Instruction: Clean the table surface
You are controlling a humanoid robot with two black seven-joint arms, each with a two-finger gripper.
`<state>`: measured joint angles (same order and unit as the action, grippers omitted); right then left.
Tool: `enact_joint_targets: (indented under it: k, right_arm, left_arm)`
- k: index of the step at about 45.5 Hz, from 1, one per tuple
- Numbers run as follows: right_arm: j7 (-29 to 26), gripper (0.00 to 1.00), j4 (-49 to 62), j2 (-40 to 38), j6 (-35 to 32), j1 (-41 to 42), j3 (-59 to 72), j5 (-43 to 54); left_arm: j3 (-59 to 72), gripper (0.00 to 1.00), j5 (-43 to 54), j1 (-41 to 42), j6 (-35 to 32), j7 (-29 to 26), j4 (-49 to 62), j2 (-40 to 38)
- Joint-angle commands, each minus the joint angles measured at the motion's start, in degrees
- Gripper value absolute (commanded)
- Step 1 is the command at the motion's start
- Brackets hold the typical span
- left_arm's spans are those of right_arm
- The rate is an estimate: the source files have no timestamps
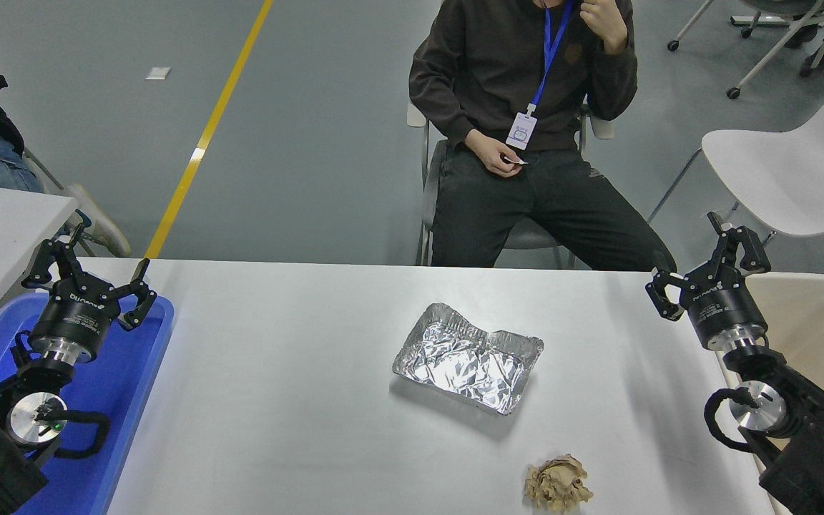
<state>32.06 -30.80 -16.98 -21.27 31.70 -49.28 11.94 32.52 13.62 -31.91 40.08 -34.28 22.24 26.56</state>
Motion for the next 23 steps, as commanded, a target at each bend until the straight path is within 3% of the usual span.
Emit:
enact_joint_targets:
  k: [1,13,23]
  right_arm:
    - [-0.2,0.99,-1.6,-1.0,-0.1,0.9,4.4,0.0]
    - [-0.5,0.99,-7.9,-8.6,-0.1,5.6,13.5,-0.5]
    - [-9.3,0.99,-15.7,-16.1,2.4,13.0,24.0,-1.1]
  left_arm:
    - [0.0,1.0,0.0,0.0,0.0,0.0,0.0,0.0]
    - [0.0,1.0,-0.1,0.0,0.0,0.0,0.0,0.0]
    - [0.0,1.0,0.0,0.0,0.0,0.0,0.0,0.0]
